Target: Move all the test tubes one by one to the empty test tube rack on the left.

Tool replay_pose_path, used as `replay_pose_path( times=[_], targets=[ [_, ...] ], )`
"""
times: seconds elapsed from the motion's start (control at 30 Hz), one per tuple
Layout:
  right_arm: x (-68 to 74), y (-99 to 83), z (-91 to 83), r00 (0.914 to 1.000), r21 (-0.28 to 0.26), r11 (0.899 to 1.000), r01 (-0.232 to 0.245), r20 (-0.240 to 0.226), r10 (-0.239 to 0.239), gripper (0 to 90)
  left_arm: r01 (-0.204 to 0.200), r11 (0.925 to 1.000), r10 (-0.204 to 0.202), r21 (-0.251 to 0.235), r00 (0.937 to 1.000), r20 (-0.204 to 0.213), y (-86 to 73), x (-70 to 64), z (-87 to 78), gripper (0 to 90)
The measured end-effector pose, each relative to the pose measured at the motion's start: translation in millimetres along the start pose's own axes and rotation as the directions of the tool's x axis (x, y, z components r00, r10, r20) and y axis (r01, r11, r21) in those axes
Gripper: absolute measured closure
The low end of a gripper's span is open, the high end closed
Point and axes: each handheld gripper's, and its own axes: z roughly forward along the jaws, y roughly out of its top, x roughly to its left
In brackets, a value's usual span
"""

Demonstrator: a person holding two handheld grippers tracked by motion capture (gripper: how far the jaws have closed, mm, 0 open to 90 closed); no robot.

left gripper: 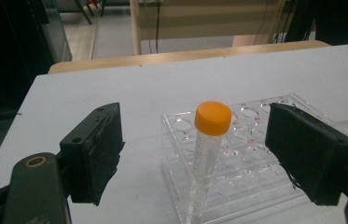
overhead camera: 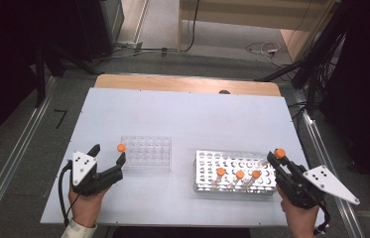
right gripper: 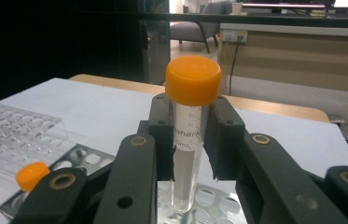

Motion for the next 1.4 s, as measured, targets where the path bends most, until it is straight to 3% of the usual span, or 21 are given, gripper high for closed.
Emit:
replay_pose_path(
  times=[0.63,1.17,1.4],
  targets=[
    [48.3,13.4,33.9,0.9903,0.006,0.999,0.043,-0.133,-0.042,71.9,0.0,1.0,0.0,0.001,1.0,0.002,0.3,-0.6,-0.4,17.6],
    [88.7,15.9,58.3,0.9694,0.013,0.997,0.077,-0.235,-0.071,72.0,-0.001,1.0,0.001,0.0,0.9999,0.011,0.5,-2.1,-1.0,17.7],
    [113.5,13.0,69.4,0.9514,0.023,0.995,0.097,-0.296,-0.086,72.0,-0.002,1.0,0.002,-0.002,0.9998,0.02,0.9,-4.0,-1.6,17.8]
  ],
)
